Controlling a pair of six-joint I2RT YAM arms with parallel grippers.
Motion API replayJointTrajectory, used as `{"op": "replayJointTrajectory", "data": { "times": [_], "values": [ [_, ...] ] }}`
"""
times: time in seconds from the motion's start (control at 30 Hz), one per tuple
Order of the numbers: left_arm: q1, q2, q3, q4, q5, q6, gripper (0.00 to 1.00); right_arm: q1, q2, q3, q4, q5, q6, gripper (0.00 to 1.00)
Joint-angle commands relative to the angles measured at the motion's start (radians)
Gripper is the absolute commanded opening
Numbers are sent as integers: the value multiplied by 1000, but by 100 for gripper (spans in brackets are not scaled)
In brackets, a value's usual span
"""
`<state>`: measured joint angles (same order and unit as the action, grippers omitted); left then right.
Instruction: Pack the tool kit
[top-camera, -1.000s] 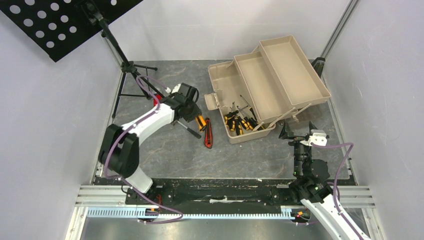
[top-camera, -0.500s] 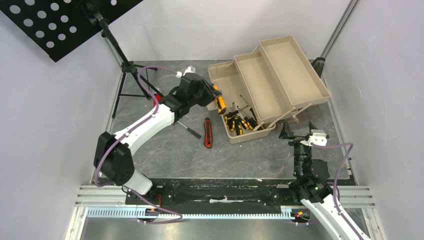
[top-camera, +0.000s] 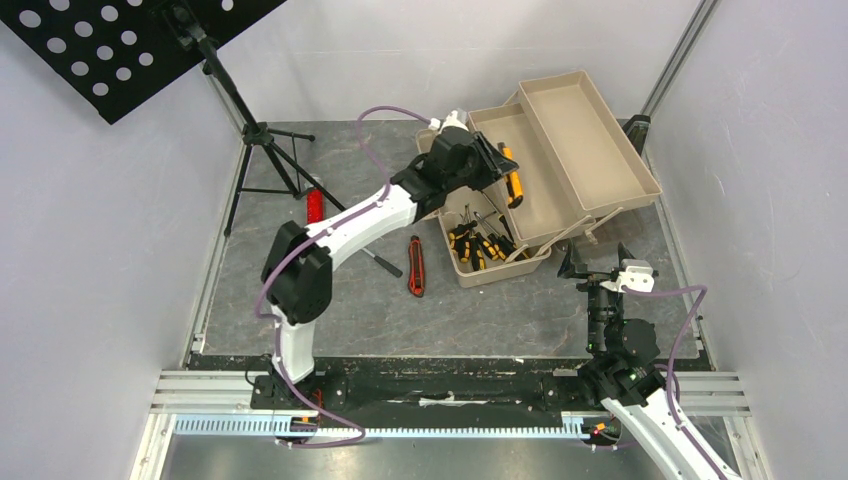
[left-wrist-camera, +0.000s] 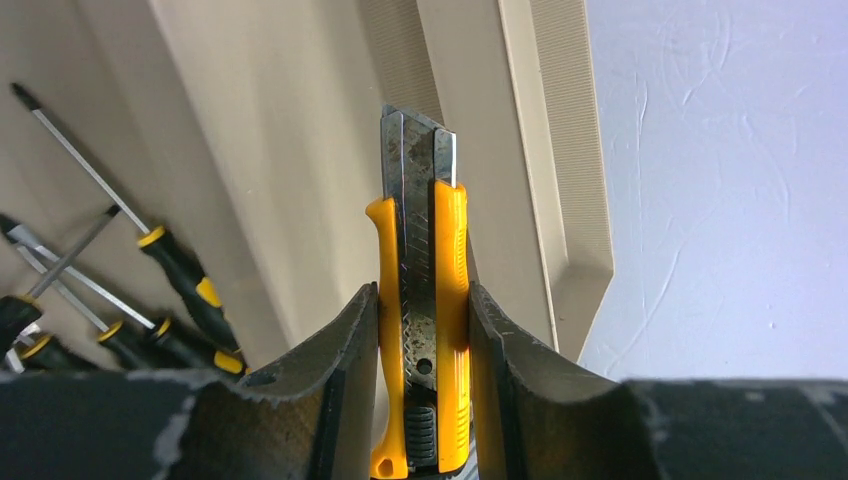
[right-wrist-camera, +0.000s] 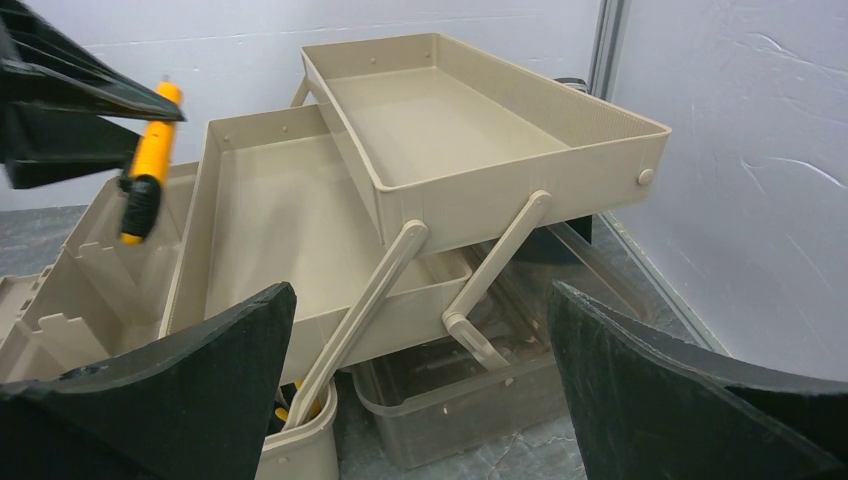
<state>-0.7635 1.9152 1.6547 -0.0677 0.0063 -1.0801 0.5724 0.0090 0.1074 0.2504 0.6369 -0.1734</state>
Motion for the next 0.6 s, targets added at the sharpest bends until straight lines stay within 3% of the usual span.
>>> {"op": "replayJointTrajectory", "data": {
  "times": [0.0,0.1,0.2,0.57],
  "values": [
    [-27,81,108,102,-41,-25,18,6,-54,-5,41,9,-2,98],
    [-37,129,143,107,-68,-31,20,6,-55,-5,41,9,-3,98],
    [-42,171,177,101,-75,-38,28,7,-55,-5,41,11,-3,98],
    [-43,169,163,74,-93,-23,72,6,-58,-5,41,13,-4,98]
  ]
}}
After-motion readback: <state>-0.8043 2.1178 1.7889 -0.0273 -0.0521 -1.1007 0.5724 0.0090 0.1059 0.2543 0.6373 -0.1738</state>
